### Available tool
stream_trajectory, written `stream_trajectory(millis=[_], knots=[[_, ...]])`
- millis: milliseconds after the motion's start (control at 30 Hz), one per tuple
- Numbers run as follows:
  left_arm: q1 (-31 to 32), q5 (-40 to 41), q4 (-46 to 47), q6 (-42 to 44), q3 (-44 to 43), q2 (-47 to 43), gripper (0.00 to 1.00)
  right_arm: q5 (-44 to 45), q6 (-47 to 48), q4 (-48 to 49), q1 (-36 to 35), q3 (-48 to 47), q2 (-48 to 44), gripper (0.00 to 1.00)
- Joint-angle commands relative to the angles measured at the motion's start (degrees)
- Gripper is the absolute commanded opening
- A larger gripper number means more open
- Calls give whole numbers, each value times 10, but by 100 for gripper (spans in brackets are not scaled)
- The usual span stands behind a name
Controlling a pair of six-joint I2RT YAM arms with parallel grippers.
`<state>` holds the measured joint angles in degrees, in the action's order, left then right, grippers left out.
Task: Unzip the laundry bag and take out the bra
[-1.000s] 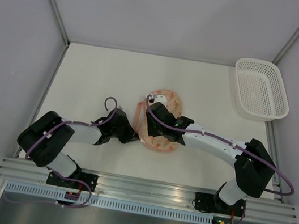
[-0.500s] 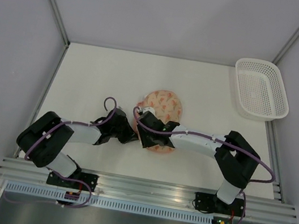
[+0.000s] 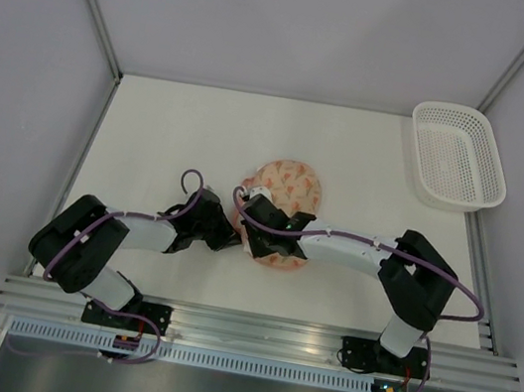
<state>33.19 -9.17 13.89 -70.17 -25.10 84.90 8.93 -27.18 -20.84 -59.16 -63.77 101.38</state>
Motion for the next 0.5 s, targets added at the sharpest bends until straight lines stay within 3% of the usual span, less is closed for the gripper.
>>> stream_trajectory(millis=[0, 300, 467], knots=[[-2, 2, 10, -6, 2, -8, 2, 7, 5, -10, -3, 0, -57, 1], [-2, -7, 16, -8, 2, 2, 2, 69, 10, -75, 8, -28, -135, 1], [-3, -7, 14, -9, 7, -4, 2, 215, -76, -152, 22, -38, -139, 0]])
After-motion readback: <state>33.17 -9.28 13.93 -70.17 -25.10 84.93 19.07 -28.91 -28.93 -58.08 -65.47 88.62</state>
